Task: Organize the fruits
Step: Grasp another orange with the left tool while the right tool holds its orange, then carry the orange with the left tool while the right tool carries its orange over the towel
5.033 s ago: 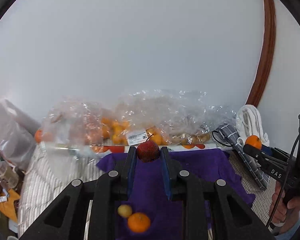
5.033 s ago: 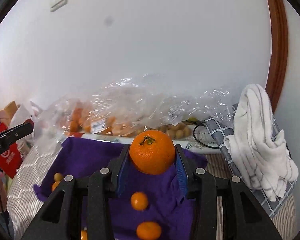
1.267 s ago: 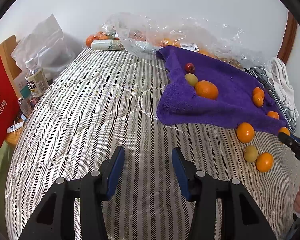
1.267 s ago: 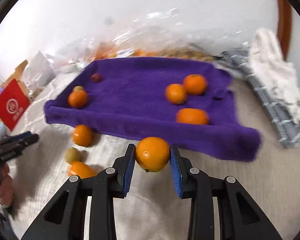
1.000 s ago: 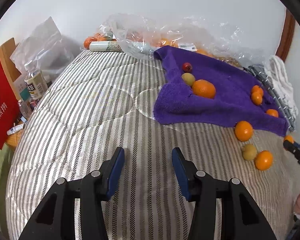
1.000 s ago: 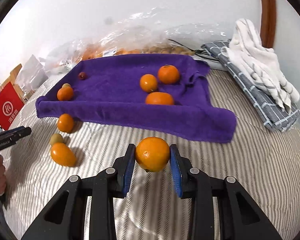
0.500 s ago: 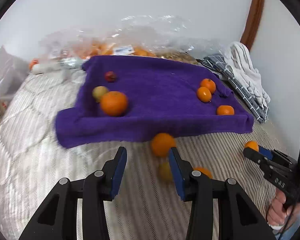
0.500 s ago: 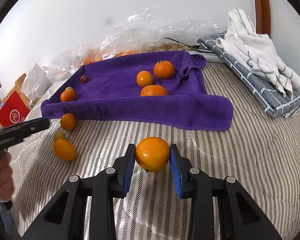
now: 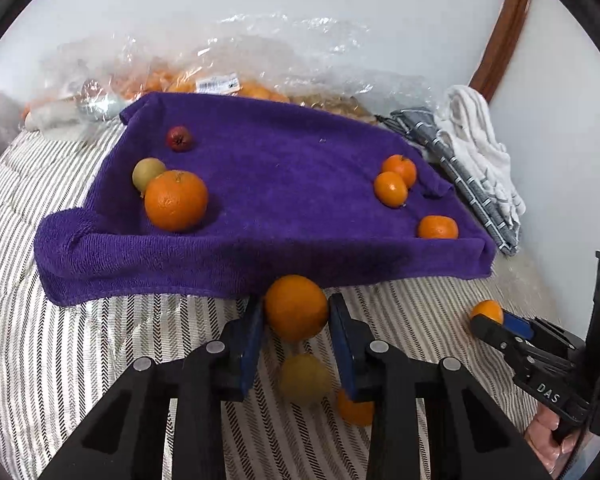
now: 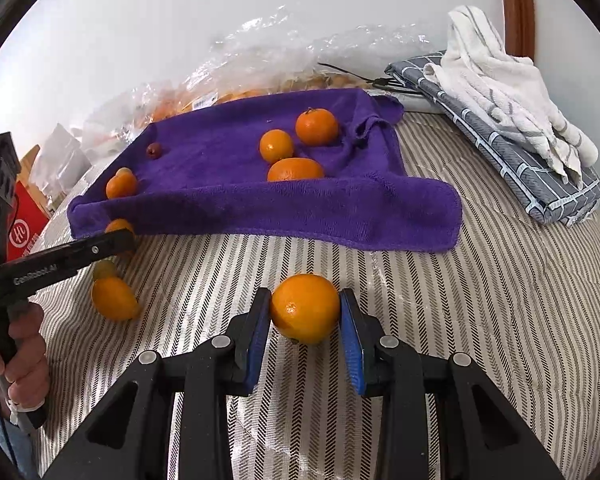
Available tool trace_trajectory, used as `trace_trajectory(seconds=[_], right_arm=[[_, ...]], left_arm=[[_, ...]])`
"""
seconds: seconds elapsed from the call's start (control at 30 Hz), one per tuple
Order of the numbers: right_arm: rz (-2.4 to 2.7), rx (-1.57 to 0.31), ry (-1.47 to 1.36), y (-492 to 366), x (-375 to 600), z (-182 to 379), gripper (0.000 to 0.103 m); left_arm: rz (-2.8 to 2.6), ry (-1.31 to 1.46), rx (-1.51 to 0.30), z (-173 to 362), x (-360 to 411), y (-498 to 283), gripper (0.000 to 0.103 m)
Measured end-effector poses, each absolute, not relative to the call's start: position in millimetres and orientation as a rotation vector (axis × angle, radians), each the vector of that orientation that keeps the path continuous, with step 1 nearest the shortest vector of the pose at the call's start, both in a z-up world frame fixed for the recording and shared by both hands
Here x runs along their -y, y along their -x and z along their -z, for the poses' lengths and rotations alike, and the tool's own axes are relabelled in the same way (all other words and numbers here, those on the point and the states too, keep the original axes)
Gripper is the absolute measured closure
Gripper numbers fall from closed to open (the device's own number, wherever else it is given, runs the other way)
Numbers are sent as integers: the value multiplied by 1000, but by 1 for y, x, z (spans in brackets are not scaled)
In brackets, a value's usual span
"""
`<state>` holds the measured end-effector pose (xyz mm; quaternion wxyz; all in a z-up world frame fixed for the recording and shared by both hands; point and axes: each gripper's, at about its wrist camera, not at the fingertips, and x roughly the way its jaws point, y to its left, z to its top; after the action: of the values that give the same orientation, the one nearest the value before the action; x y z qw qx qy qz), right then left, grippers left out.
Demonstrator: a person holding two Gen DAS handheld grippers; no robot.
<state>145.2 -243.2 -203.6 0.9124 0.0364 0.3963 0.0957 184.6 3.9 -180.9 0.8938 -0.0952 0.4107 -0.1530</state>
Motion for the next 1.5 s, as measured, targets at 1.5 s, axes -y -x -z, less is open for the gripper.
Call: trace_trajectory(seconds=[1.5], right_arm=[[-208, -739, -155, -134, 255, 194, 69]], left_arm=[[187, 262, -634, 154, -32, -160, 73]])
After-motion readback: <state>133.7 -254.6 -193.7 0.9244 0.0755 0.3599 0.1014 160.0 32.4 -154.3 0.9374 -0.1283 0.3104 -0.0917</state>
